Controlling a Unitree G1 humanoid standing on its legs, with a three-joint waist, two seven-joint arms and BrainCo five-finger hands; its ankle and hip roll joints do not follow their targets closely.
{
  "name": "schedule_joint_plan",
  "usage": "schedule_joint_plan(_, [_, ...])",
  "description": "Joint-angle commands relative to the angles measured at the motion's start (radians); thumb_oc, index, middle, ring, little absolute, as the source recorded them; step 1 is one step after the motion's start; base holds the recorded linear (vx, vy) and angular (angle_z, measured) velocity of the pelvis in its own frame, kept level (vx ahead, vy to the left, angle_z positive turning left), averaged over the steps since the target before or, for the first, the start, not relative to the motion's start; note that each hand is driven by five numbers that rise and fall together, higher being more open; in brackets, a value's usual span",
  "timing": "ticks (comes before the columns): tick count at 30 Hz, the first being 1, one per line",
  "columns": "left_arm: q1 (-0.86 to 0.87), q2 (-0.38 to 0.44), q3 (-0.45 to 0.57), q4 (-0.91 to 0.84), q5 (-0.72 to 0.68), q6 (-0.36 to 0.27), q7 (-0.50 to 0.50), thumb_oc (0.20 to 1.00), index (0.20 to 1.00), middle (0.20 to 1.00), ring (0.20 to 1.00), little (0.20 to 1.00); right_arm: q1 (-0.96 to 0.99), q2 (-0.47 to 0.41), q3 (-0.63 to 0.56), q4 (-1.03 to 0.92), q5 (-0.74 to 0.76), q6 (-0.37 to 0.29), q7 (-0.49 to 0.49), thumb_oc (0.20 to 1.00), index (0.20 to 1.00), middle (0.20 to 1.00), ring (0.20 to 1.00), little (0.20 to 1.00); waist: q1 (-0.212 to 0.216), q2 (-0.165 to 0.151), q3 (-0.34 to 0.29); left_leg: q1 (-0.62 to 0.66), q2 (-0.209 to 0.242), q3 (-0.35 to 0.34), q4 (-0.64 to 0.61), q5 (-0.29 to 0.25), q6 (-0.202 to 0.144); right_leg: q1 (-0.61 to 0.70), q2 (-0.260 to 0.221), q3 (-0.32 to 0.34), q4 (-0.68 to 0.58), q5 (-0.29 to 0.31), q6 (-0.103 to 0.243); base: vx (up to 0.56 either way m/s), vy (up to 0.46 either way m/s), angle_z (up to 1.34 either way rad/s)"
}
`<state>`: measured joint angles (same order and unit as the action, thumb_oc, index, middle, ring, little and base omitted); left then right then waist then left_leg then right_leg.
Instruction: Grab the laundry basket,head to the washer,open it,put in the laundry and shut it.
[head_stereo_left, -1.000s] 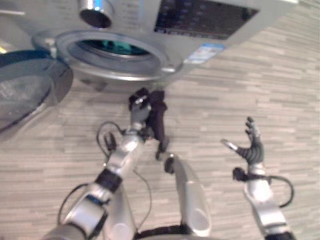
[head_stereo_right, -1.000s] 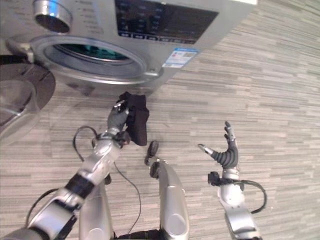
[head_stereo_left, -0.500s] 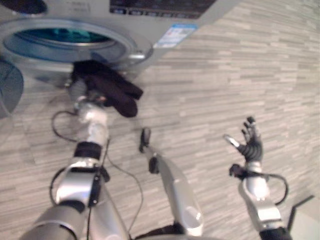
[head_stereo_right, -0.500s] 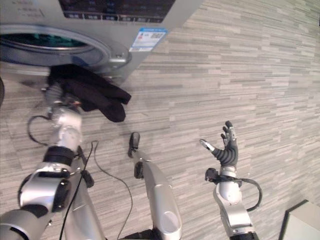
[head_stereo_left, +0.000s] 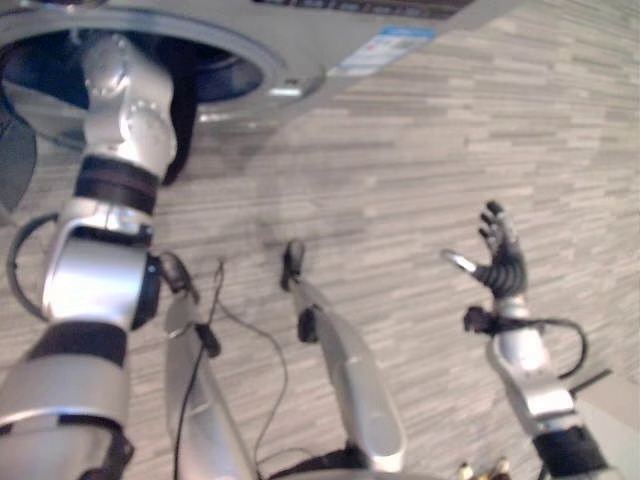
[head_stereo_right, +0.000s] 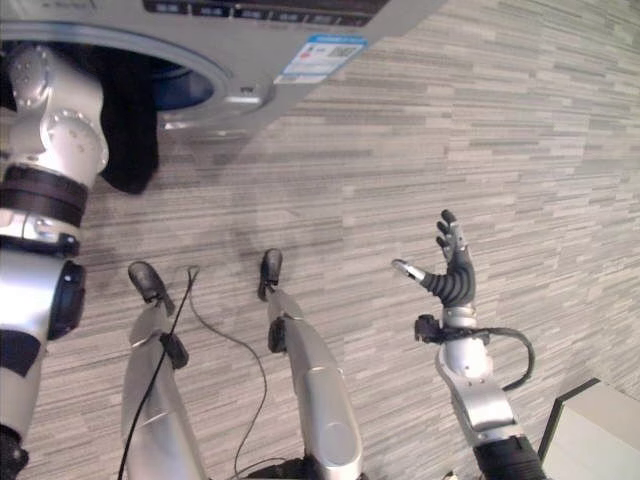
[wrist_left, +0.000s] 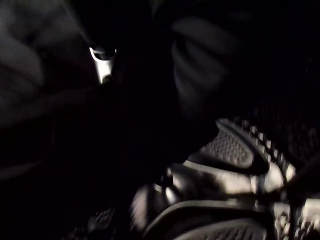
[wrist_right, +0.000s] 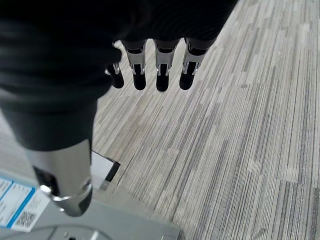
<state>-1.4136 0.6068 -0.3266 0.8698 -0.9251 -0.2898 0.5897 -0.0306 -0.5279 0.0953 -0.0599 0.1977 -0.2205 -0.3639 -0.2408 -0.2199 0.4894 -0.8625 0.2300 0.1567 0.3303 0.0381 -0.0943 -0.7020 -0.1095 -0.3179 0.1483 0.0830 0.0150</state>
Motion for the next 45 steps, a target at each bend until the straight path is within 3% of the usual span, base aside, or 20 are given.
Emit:
schedule_joint_plan(1, [-0.222,0.025,-0.011,0.016,0.025,-0.035,-0.054,0.200,0.200,0.200,0.200,0.200,0.039,-0.072,-0.074,-0.006,0.012,-0.010,-0.015,1.000,1.000,1.000,1.000,1.000,-0.026,0.045,-0.122,-0.053,-0.029,0.017,-0.021,-0.040,0.031,0.142,-0.057,0.056,0.006,-0.113,0.140,0.09,0.193,0.04])
schedule_joint_plan(4, [-0.351,0.075,-0.091,0.093,0.083,-0.002,-0.061,0.200,0.200,0.200,0.200,0.200,0.031,-0.109,-0.114,-0.017,0.015,-0.021,-0.013,1.000,1.000,1.000,1.000,1.000,-0.049,0.053,-0.144,-0.057,-0.038,0.055,0.002,-0.074,0.046,0.154,-0.077,0.102,-0.044,-0.038,0.179,0.07,0.216,-0.07])
schedule_joint_plan(8, [-0.369,0.086,-0.118,0.111,0.134,0.018,-0.063,0.200,0.200,0.200,0.200,0.200,0.064,-0.128,-0.154,-0.048,0.005,-0.024,-0.004,1.000,1.000,1.000,1.000,1.000,-0.053,0.050,-0.154,-0.083,-0.031,0.079,0.045,-0.106,0.058,0.151,-0.087,0.130,-0.078,0.005,0.196,0.04,0.125,-0.23])
schedule_joint_plan(12, [-0.392,0.092,-0.166,0.248,0.156,0.089,-0.133,0.200,0.200,0.200,0.200,0.200,0.084,-0.139,-0.201,-0.071,0.042,-0.039,0.007,1.000,1.000,1.000,1.000,1.000,-0.051,0.067,-0.160,-0.125,-0.033,0.083,0.073,-0.130,0.070,0.140,-0.104,0.137,-0.099,0.004,0.196,0.05,0.074,-0.24])
schedule_joint_plan(18, [-0.371,0.068,-0.130,0.280,0.134,0.090,-0.145,0.200,0.200,0.200,0.200,0.200,0.070,-0.152,-0.178,-0.081,0.024,-0.034,0.000,1.000,1.000,1.000,1.000,1.000,-0.049,0.079,-0.153,-0.183,-0.036,0.077,0.109,-0.155,0.082,0.089,-0.113,0.136,-0.089,-0.011,0.190,0.03,0.043,-0.20])
schedule_joint_plan(21, [-0.347,0.032,-0.094,0.244,0.098,0.065,-0.121,0.200,0.200,0.200,0.200,0.200,0.076,-0.150,-0.173,-0.092,0.020,-0.035,-0.017,1.000,1.000,1.000,1.000,1.000,-0.051,0.079,-0.148,-0.225,-0.037,0.068,0.126,-0.165,0.087,0.059,-0.115,0.130,-0.089,-0.019,0.189,0.01,0.004,0.01])
schedule_joint_plan(25, [-0.250,-0.089,-0.017,0.043,0.033,-0.027,-0.037,0.200,0.200,0.200,0.200,0.200,0.087,-0.138,-0.139,-0.134,-0.002,-0.027,-0.043,1.000,1.000,1.000,1.000,1.000,-0.051,0.080,-0.138,-0.274,-0.040,0.054,0.151,-0.179,0.096,0.001,-0.114,0.123,-0.047,-0.049,0.178,0.01,-0.007,0.06])
schedule_joint_plan(27, [-0.246,-0.090,-0.016,0.039,0.035,-0.026,-0.034,0.200,0.200,0.200,0.200,0.200,0.089,-0.138,-0.140,-0.135,-0.002,-0.027,-0.043,1.000,1.000,1.000,1.000,1.000,-0.051,0.081,-0.140,-0.276,-0.039,0.054,0.152,-0.179,0.096,-0.001,-0.114,0.123,-0.046,-0.050,0.178,0.00,0.006,0.05])
schedule_joint_plan(31, [-0.148,-0.233,0.066,-0.121,0.030,-0.095,0.049,0.200,0.200,0.200,0.200,0.200,0.059,-0.148,-0.080,-0.151,-0.021,-0.014,-0.066,1.000,1.000,1.000,1.000,1.000,-0.053,0.074,-0.117,-0.289,-0.033,0.053,0.169,-0.186,0.102,-0.068,-0.110,0.125,0.011,-0.068,0.162,0.00,-0.003,-0.01])
schedule_joint_plan(34, [-0.139,-0.262,0.105,-0.124,0.042,-0.106,0.094,0.200,0.200,0.200,0.200,0.200,0.034,-0.170,-0.060,-0.157,-0.021,-0.025,-0.078,1.000,1.000,1.000,1.000,1.000,-0.067,0.064,-0.110,-0.295,-0.025,0.057,0.173,-0.189,0.101,-0.103,-0.101,0.141,0.029,-0.079,0.153,0.01,0.006,-0.09])
schedule_joint_plan(39, [-0.219,-0.210,0.085,-0.005,0.064,-0.060,0.116,0.200,0.200,0.200,0.200,0.200,0.009,-0.198,-0.071,-0.151,-0.009,-0.044,-0.093,1.000,1.000,1.000,1.000,1.000,-0.087,0.072,-0.117,-0.307,-0.028,0.062,0.160,-0.190,0.097,-0.121,-0.098,0.156,0.004,-0.067,0.155,0.03,0.013,-0.06])
schedule_joint_plan(41, [-0.332,-0.097,0.013,0.106,0.071,-0.013,0.108,0.200,0.200,0.200,0.200,0.200,0.017,-0.233,-0.103,-0.161,0.004,-0.069,-0.086,1.000,1.000,1.000,1.000,1.000,-0.090,0.086,-0.134,-0.317,-0.036,0.069,0.160,-0.197,0.099,-0.114,-0.100,0.170,-0.028,-0.050,0.167,0.04,0.076,-0.04])
schedule_joint_plan(45, [-0.413,0.015,-0.037,0.196,0.051,0.009,0.074,0.200,0.200,0.200,0.200,0.200,0.022,-0.253,-0.132,-0.149,0.017,-0.074,-0.057,1.000,1.000,1.000,1.000,1.000,-0.079,0.099,-0.146,-0.334,-0.039,0.079,0.172,-0.207,0.105,-0.103,-0.104,0.184,-0.055,-0.031,0.184,0.02,0.066,-0.10])
